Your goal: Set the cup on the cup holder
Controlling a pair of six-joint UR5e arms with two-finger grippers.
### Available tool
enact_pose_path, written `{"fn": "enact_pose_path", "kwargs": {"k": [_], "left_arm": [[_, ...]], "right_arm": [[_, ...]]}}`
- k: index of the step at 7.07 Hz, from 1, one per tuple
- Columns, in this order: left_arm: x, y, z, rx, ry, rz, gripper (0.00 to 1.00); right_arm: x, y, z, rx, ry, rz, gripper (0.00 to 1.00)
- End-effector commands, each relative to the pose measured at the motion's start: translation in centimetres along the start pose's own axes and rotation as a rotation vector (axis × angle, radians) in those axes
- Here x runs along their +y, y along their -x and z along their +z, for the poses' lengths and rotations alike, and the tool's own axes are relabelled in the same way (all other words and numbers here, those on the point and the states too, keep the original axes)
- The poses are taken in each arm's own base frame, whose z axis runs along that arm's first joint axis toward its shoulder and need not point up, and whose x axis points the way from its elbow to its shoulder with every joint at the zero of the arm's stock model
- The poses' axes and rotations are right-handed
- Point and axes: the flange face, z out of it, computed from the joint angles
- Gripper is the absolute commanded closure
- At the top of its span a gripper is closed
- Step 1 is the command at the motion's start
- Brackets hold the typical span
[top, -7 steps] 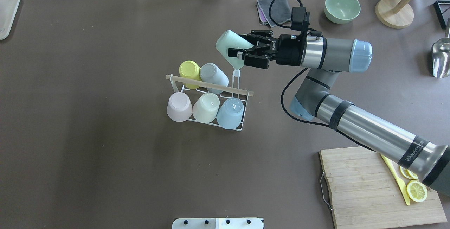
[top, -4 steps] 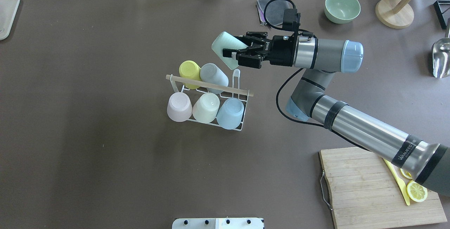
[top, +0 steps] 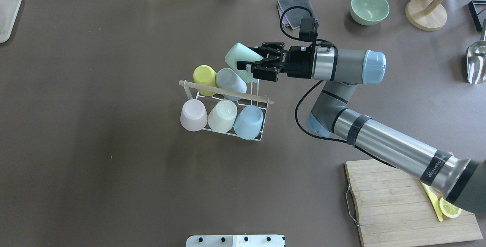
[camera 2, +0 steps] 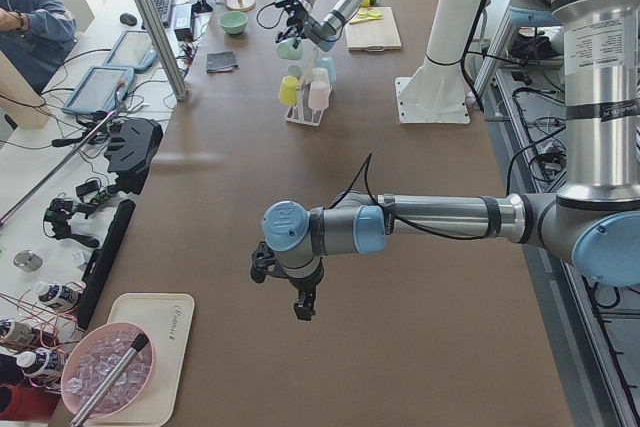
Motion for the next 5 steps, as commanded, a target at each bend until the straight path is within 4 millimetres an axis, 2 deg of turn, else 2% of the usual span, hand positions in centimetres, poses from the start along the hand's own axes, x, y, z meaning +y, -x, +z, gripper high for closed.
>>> {"fn": "enact_pose_path", "kwargs": {"k": [1,3,5], "left_arm": [[-0.5,-0.7,-1.0,-0.012,-0.017,0.020,0.02],[-0.3,-1.7,-2.2,-0.018,-0.046,0.044,0.02],[-0.1,-1.2,-1.6,-0.016,-0.032,0.030,0.02]], "right_arm": [[0.8,0.0,-0.1,0.000,0.008,0.008,1.00],[1.1,-0.2,-0.9,0.006,0.002,0.007,1.00],[1.2,-0.3,-1.0,0.009,0.000,0.008,1.00]]}}
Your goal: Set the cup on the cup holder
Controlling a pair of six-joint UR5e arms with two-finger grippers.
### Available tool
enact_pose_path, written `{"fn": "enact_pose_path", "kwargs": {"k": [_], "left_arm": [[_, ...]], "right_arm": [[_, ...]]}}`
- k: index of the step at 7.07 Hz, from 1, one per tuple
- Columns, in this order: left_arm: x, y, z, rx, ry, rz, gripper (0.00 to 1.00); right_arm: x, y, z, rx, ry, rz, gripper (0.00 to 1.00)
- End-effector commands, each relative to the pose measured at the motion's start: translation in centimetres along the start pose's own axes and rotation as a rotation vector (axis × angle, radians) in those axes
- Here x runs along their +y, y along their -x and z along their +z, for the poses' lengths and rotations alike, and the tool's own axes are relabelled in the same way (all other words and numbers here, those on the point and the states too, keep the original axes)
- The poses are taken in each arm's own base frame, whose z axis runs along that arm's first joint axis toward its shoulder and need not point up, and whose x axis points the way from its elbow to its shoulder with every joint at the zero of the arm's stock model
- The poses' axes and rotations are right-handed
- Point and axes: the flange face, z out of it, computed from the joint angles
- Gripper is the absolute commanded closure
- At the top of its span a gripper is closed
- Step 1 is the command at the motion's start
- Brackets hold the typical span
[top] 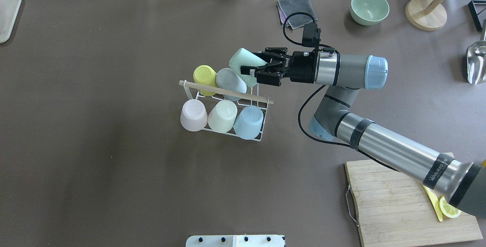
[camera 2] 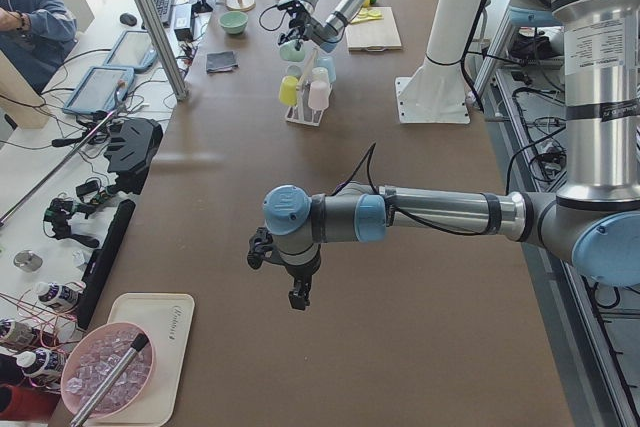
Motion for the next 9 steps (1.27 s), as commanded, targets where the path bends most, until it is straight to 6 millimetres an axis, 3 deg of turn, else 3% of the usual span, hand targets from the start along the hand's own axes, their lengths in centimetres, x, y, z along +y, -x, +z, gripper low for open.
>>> {"fn": "enact_pose_path", "kwargs": {"k": [1,9], "left_arm": [[-0.1,0.0,0.0,-0.005,-0.001,0.001,0.02],[-0.8,-0.5,-0.8,-0.013,-0.017,0.018,0.02]], "right_arm": [[0.0,-0.1,-0.1,0.007,-0.008,0.000,1.00],[1.1,0.2,-0.2,0.009,-0.004,0.010,1.00]]}}
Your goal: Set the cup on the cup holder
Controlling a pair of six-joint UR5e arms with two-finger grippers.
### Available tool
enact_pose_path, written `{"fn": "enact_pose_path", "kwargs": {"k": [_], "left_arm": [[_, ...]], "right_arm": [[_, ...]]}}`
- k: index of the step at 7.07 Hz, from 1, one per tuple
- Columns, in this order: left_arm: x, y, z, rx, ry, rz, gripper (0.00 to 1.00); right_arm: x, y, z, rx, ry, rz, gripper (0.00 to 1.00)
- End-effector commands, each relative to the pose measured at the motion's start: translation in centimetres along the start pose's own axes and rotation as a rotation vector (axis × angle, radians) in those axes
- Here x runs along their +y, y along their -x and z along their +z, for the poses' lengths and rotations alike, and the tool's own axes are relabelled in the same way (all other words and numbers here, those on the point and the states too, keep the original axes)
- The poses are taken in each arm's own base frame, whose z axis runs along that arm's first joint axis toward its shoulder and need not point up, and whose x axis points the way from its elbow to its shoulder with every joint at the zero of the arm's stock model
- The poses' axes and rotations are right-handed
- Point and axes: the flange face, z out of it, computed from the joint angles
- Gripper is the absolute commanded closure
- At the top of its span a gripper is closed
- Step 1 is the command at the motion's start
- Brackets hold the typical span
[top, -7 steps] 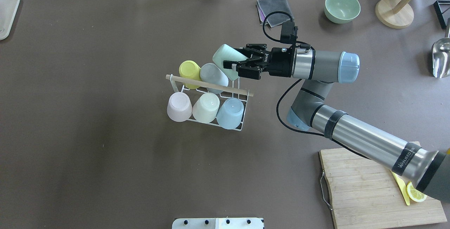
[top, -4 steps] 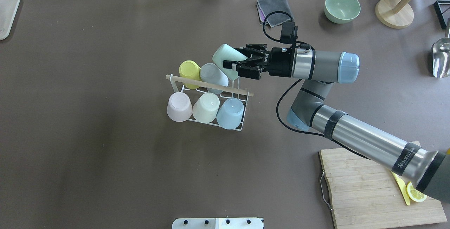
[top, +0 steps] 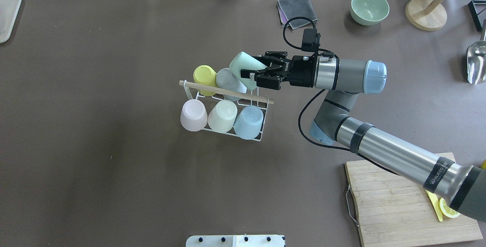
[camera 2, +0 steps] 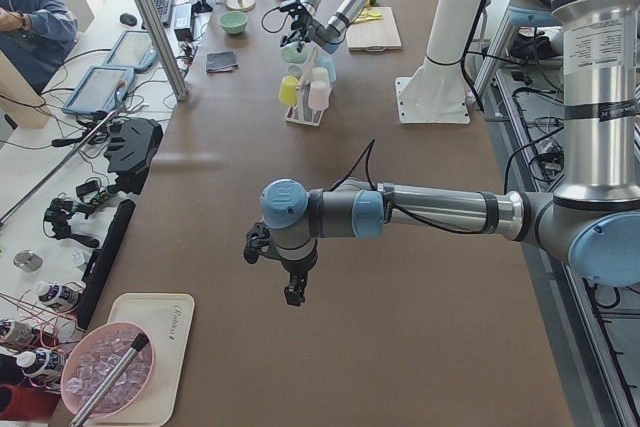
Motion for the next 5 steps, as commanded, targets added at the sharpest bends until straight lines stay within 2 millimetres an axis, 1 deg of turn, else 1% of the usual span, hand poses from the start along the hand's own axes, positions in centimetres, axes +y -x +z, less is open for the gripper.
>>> {"fn": "enact_pose_path", "kwargs": {"k": [1,2,3,5], "left_arm": [[0.18,0.16,0.12,-0.001,0.002,-0.005,0.02],[0.17,0.11,0.06,-0.001,0.001,-0.004,0.02],[0.00,0.00,0.00,-0.001,0.000,0.001,0.02],[-0.17,-0.33,-0.37,-0.003,-0.008,0.008,0.02]], "right_arm": [[0.26,-0.13,-0.48,0.005,0.002,0.003,0.59],[0.40,-0.27,-0.95,0.010,0.001,0.003,0.01],[0.21,-0.12,-1.08,0.011,-0.010,0.003,0.00],[-0.26,-0.46,-1.41,0.020,-0.016,0.004,0.00]]}}
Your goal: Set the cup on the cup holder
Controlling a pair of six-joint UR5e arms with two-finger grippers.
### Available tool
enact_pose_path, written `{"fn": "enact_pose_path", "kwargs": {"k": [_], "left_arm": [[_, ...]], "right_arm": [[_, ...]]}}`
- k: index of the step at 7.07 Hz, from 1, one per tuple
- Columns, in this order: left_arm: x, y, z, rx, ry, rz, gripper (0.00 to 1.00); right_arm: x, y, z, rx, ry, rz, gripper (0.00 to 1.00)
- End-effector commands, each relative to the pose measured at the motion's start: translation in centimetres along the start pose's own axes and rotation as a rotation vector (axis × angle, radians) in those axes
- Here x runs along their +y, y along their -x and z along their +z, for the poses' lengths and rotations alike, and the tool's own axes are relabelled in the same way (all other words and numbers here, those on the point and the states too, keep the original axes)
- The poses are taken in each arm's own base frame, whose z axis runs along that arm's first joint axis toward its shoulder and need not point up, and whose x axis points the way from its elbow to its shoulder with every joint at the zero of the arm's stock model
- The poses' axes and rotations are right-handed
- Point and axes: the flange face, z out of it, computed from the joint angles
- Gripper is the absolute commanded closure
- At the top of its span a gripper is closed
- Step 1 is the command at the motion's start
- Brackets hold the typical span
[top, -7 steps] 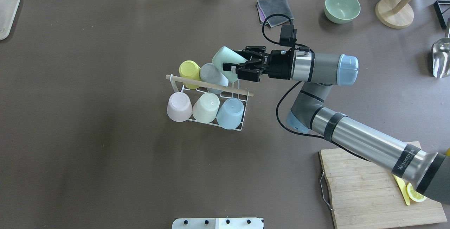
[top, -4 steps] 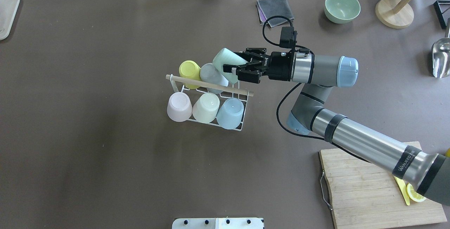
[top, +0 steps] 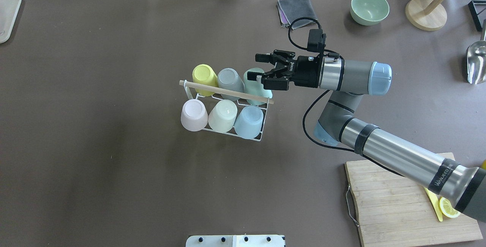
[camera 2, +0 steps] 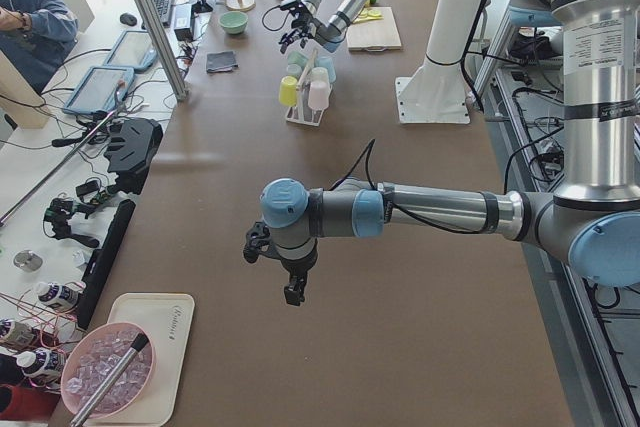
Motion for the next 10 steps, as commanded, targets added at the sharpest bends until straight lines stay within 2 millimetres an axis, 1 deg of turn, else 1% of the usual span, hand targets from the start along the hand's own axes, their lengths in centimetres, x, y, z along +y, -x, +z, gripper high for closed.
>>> {"fn": "enact_pose_path", "kwargs": {"k": [1,2,3,4,6,7,8,9,10], "left_arm": [[-0.4,-0.3,-0.4,0.000,-0.009,0.009,0.02],[-0.6,-0.4,-0.5,-0.002,-0.011,0.010,0.02],[-0.5,-0.3,-0.4,0.000,-0.009,0.009,0.02],[-0.5,-0.2,-0.3,-0.002,-0.007,0.008,0.02],[-0.5,-0.3,-0.3,0.000,-0.008,0.008,0.02],[-0.6,-0.4,-0.5,-0.001,-0.012,0.012,0.02],[-0.4,-0.2,-0.2,-0.001,-0.005,0.006,0.02],[-0.4,-0.2,-0.2,-0.001,-0.005,0.006,0.02],[-0.5,-0.2,-0.3,0.000,-0.008,0.008,0.02]], "right_arm": [[-0.6,-0.4,-0.4,0.009,-0.007,-0.002,0.00],[-1.6,-1.0,-1.0,0.021,-0.017,-0.013,0.00],[-4.2,-2.1,-1.9,0.049,-0.039,-0.037,0.00],[-6.8,-3.9,-2.8,0.113,-0.044,-0.052,0.00],[-11.8,-7.1,-4.2,0.280,-0.035,-0.049,0.00],[-13.7,-8.7,-4.7,0.377,-0.005,-0.023,0.00],[-16.4,-10.1,-5.6,0.478,0.030,-0.003,0.00],[-18.0,-10.7,-5.9,0.578,0.076,0.033,0.00],[-17.9,-11.7,-6.4,0.690,0.124,0.075,0.00]]}}
